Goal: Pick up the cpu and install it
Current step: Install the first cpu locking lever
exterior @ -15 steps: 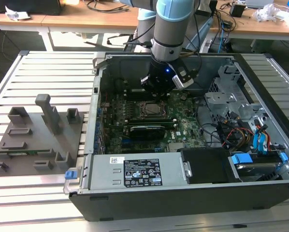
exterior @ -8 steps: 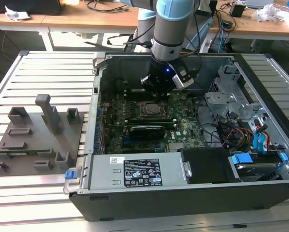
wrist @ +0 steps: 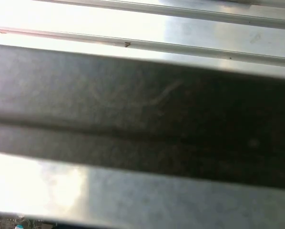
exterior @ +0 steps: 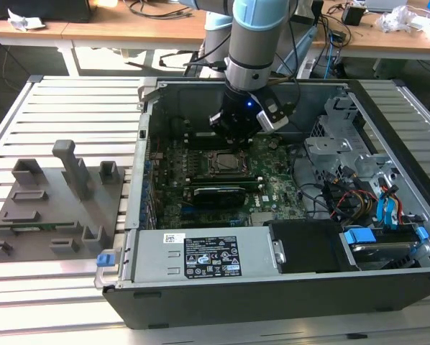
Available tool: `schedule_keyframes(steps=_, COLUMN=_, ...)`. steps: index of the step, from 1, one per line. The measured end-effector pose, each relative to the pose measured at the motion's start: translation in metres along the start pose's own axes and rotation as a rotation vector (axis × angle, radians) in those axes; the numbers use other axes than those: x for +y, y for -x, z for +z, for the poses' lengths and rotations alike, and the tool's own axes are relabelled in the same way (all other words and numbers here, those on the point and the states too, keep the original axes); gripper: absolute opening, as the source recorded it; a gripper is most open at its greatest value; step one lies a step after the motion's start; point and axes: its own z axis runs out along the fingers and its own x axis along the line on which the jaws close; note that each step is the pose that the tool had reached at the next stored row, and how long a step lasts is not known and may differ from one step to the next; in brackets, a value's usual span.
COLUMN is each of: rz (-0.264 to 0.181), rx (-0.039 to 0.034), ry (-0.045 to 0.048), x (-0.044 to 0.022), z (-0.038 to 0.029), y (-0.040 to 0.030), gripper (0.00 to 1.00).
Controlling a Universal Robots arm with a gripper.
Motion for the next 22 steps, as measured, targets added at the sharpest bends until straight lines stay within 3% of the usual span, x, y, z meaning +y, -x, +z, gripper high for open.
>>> schedule_keyframes(steps=9, rz=0.001, rx=0.0136, ry=0.0026, x=-0.0021, z=0.0038, y=0.0040, gripper=0.11)
schedule_keyframes(steps=10, rz=0.000, rx=0.0133, ry=0.0089, x=-0.0020, z=0.0042, y=0.0045, gripper=0.11)
schedule_keyframes(steps=12, rz=0.000, rx=0.0110, ry=0.0332, x=-0.0021, z=0.0043, y=0.0049, gripper=0.11)
schedule_keyframes(steps=13, rz=0.000, rx=0.0095, ry=0.0505, x=-0.0024, z=0.0042, y=0.0050, gripper=0.11)
schedule_keyframes(steps=15, rz=-0.001, rx=0.0079, ry=0.0620, x=-0.0035, z=0.0042, y=0.0050, gripper=0.11)
schedule_keyframes(steps=18, rz=-0.001, rx=0.0081, ry=0.0615, x=-0.0044, z=0.0023, y=0.0049, gripper=0.11)
schedule_keyframes(steps=21, rz=0.000, rx=0.0109, ry=0.0381, x=-0.0044, z=-0.0020, y=0.0049, gripper=0.11)
schedule_keyframes(steps=22, rz=0.000, rx=0.0125, ry=0.0246, x=-0.0048, z=-0.0039, y=0.0048, gripper=0.11)
